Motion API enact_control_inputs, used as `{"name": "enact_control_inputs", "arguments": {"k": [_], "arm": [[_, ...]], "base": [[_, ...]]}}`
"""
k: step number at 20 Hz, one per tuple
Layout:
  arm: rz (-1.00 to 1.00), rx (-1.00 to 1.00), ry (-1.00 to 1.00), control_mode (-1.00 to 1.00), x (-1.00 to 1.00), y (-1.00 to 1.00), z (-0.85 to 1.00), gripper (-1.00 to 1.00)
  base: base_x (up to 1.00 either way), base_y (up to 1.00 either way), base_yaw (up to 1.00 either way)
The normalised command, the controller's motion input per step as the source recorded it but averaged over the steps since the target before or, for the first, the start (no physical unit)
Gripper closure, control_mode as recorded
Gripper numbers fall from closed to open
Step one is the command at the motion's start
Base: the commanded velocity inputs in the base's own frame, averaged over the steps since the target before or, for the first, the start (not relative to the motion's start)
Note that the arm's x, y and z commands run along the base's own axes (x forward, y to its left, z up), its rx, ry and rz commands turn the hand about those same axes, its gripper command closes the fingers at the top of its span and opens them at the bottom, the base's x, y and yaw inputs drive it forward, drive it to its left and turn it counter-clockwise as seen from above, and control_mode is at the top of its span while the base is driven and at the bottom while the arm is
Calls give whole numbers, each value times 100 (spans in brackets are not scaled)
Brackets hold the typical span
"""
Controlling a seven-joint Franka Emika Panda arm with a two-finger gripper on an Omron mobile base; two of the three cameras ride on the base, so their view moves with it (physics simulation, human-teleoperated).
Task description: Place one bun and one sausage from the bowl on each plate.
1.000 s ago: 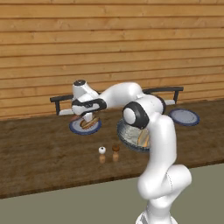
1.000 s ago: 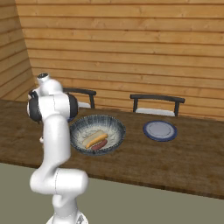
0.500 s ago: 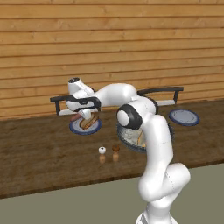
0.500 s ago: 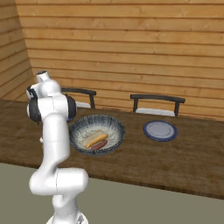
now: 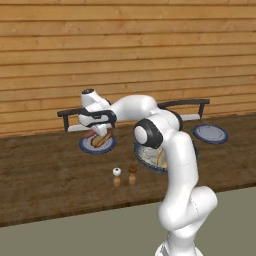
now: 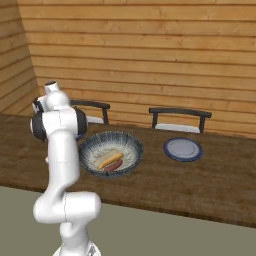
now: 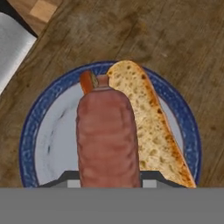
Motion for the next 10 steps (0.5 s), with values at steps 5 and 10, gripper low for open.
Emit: {"name": "enact_control_inputs", "arguments": {"k": [5, 10], "arm": [[4, 0, 1, -100, -8, -6, -5, -100], [7, 1, 0, -100, -18, -12, 26, -100]], "base": [[0, 0, 0], [0, 0, 0]]}}
